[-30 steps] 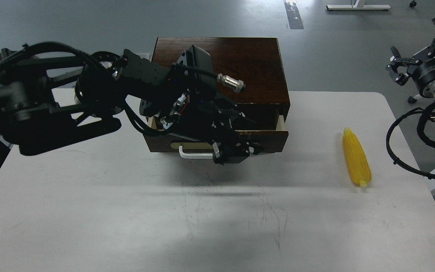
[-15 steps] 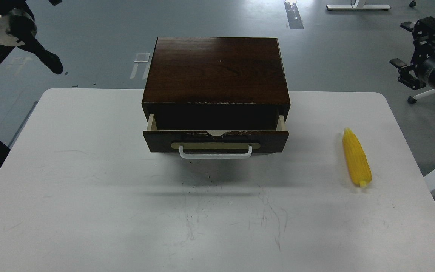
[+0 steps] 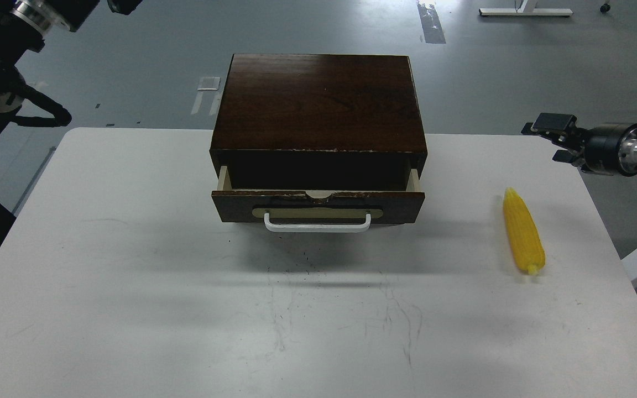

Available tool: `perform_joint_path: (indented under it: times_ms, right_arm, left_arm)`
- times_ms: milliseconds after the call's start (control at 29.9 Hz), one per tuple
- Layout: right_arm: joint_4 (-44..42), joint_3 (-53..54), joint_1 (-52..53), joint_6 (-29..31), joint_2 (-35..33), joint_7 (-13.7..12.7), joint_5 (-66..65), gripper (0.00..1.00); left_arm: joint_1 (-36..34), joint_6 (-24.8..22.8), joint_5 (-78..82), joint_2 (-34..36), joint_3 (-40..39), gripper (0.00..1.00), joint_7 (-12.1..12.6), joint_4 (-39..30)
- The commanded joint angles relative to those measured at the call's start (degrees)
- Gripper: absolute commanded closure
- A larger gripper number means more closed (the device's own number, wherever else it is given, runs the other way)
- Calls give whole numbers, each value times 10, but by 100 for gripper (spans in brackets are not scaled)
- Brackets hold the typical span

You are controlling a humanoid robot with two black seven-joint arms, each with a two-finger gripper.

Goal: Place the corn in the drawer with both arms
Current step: 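Release the handle and lift the left gripper away, then reach the right gripper to the yellow corn cob and grasp it, then lift the corn with the right gripper and carry it over the box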

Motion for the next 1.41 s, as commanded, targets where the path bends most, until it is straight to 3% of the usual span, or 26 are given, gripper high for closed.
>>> perform_joint_path:
  times_ms: [0, 201, 502, 804, 904, 971, 1273, 1340, 1373]
  right_arm:
    - [4, -2, -19, 0, 3, -1, -40, 0]
    - [4, -52, -22, -39, 43, -8, -118, 0]
    - [-6, -185, -29, -125, 88, -8, -129, 0]
    - [-6, -189, -44, -163, 89, -4, -127, 4]
    - [-6, -192, -53, -181, 93, 6, -128, 12]
    - [-6, -195, -57, -208, 93, 17, -128, 36]
    - [-2, -186, -61, -220, 97, 17, -119, 62]
    - [0, -165, -65, -216, 98, 16, -119, 88]
    - [1, -162, -65, -214, 97, 16, -119, 93]
  left_arm:
    - [3, 0, -1, 4, -5, 2, 0, 2]
    - [4, 0, 4, 8, -5, 2, 1, 3]
    - [10, 0, 2, 10, -5, 2, 0, 3]
    - [11, 0, 1, 8, -6, 2, -1, 5]
    - [11, 0, 1, 8, -6, 2, -1, 4]
    - [11, 0, 6, 6, -5, 2, 0, 5]
    - [20, 0, 7, 5, -2, 2, -1, 4]
    - [28, 0, 7, 5, -2, 2, -1, 4]
    - [28, 0, 8, 5, -1, 2, -1, 4]
